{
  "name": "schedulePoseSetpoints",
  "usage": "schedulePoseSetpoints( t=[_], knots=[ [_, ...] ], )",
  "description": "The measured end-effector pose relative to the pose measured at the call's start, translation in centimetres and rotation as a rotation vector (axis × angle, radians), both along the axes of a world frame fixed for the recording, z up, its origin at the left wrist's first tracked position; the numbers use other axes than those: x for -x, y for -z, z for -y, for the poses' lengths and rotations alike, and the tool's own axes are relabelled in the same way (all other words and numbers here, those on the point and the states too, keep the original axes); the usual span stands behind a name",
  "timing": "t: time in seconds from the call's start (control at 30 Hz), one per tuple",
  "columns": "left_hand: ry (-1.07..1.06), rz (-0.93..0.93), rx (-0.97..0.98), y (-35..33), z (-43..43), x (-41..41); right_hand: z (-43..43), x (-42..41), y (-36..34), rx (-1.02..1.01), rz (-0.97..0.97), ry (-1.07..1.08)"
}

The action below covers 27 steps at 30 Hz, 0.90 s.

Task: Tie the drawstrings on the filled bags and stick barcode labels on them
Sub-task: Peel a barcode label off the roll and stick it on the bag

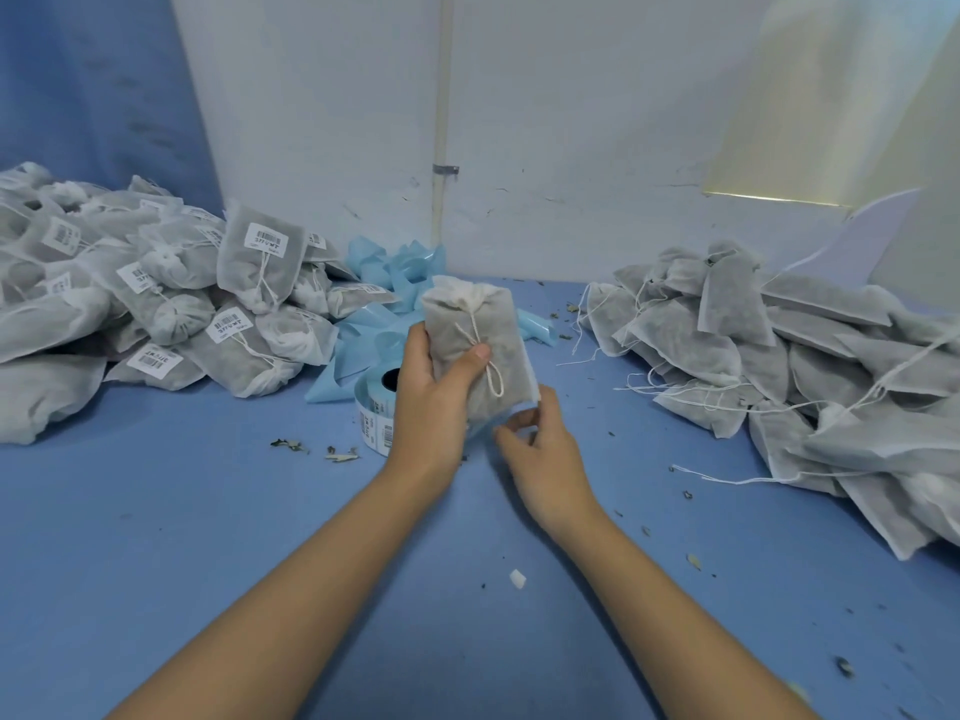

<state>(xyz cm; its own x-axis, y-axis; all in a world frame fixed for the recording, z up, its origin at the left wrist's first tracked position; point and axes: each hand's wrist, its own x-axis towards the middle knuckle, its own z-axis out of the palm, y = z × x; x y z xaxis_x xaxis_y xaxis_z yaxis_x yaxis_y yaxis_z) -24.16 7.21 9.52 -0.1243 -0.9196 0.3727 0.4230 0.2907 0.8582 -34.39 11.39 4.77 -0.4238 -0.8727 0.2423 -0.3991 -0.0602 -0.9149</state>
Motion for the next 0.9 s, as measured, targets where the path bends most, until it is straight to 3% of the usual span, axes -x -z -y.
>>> schedulePoseSetpoints(
  t=[0.1, 0.23, 0.4, 0.47, 0.57, 0.77, 0.9],
  knots=[
    [0.046, 0.000, -0.011, 0.5, 0.1, -1.4, 0.7, -0.1, 0.0, -0.099, -0.355, -0.042],
    [0.139, 0.017, -0.039, 1.2, 0.4, -2.8, 1.4, -0.4, -0.4, -0.240, -0.561, -0.039],
    [0.195, 0.110, -0.065, 1.5, 0.9, -3.6, 1.2, 0.2, 0.0, -0.119, -0.372, 0.017],
    [0.132, 0.301, 0.007, 2.0, 1.1, -4.0, 1.4, 0.8, 0.2, -0.064, -0.319, 0.087],
    [0.045, 0.579, 0.163, 2.7, 1.5, -4.6, 1.7, 1.2, 0.3, -0.065, -0.403, 0.131],
    [0.026, 0.636, 0.160, 3.5, 2.4, -4.7, 1.4, 0.8, 0.4, 0.024, -0.487, 0.187],
    [0.091, 0.557, 0.115, 3.5, 2.2, -4.9, 0.9, 0.8, 0.3, 0.119, -0.169, 0.106]
  ],
)
